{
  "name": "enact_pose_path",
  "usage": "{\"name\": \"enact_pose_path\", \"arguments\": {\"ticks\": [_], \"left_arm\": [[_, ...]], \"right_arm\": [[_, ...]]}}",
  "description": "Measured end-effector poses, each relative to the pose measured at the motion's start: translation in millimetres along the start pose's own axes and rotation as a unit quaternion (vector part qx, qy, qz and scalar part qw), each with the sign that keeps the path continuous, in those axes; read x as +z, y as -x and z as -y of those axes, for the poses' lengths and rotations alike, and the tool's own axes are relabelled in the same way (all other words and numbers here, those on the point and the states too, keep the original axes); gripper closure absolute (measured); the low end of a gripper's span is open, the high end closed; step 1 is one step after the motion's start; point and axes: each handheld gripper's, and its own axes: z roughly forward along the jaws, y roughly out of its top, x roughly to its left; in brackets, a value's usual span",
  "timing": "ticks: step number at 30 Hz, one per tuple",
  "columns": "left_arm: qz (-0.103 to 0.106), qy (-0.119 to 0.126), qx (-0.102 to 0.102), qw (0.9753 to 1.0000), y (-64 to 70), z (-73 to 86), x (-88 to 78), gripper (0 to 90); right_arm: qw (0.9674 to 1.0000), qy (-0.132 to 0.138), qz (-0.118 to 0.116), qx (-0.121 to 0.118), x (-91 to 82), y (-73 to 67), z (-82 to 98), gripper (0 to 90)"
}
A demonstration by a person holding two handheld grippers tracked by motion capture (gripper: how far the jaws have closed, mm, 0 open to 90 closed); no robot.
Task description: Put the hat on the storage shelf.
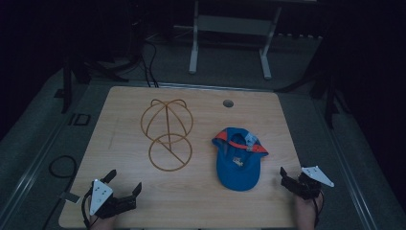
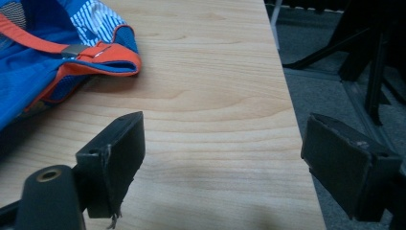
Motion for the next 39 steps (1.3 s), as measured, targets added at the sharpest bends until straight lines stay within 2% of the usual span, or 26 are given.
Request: {"name": "enact_pose_path", "arguments": {"ticks": [4,6,8,12,16,19,21,22,24,25,27,29,30,31,32,33,37,39], "left_arm": [[-0.002,0.0,0.001,1.0,0.6,-0.5,0.4,1.4],[0.001,0.001,0.002,1.0,1.5,-0.7,0.7,1.5],[0.005,0.005,0.001,1.0,2.5,-0.9,0.8,1.4],[0.012,0.015,0.001,0.9998,5.2,-1.7,1.5,1.4],[0.015,0.019,-0.004,0.9997,7.5,-2.4,3.5,1.4],[0.017,0.023,-0.007,0.9996,9.1,-2.9,3.9,1.4],[0.031,0.027,-0.012,0.9991,9.4,-3.2,3.5,1.4],[0.031,0.027,-0.012,0.9991,9.4,-3.2,3.5,1.4],[0.036,0.026,-0.006,0.999,10.2,-3.2,4.0,1.5],[0.037,0.026,-0.002,0.999,10.6,-3.1,4.1,1.5],[0.041,0.027,0.003,0.9988,12.4,-3.3,4.4,1.5],[0.044,0.028,0.004,0.9986,13.9,-3.8,4.2,1.5],[0.046,0.026,0.003,0.9986,14.7,-4.4,4.2,1.5],[0.046,0.025,0.003,0.9986,15.2,-4.7,4.4,1.5],[0.048,0.018,0.002,0.9987,16.4,-5.7,5.2,1.5],[0.05,0.012,0.002,0.9987,17.0,-6.0,5.5,1.5],[0.049,0.001,0.001,0.9988,20.6,-7.9,5.1,3.2],[0.047,0.006,0.006,0.9988,21.9,-9.2,3.9,2.9]], "right_arm": [[0.9999,0.003,-0.009,0.006,-0.9,1.0,0.4,15.0],[0.9992,-0.004,-0.034,0.021,-0.8,2.2,0.4,15.6],[0.9984,-0.015,-0.05,0.022,1.3,1.6,-0.5,15.6],[0.9965,-0.024,-0.077,0.021,0.6,0.2,-8.0,15.6],[0.9933,-0.036,-0.109,0.013,1.9,1.9,-20.9,13.9],[0.9921,-0.04,-0.119,0.007,2.9,2.0,-33.6,13.5],[0.991,-0.045,-0.126,0.005,4.7,0.5,-41.4,13.4],[0.991,-0.045,-0.126,0.005,4.7,0.5,-41.4,13.4],[0.9887,-0.05,-0.141,0.009,9.7,-3.5,-51.4,13.5],[0.9887,-0.05,-0.141,0.009,9.7,-3.5,-51.4,13.5],[0.9855,-0.055,-0.161,0.008,16.4,-9.4,-58.7,13.4],[0.9851,-0.055,-0.162,0.008,18.2,-11.5,-60.3,13.4],[0.9854,-0.062,-0.158,-0.01,23.3,-20.0,-65.9,12.3],[0.9854,-0.062,-0.158,-0.01,23.3,-20.0,-65.9,12.3],[0.9855,-0.064,-0.156,-0.019,25.0,-23.3,-68.1,12.5],[0.9837,-0.059,-0.167,-0.033,29.6,-30.1,-72.7,13.5],[0.9808,-0.066,-0.178,-0.044,43.5,-41.9,-80.5,14.3],[0.9794,-0.072,-0.184,-0.044,53.6,-46.5,-84.3,14.6]]}}
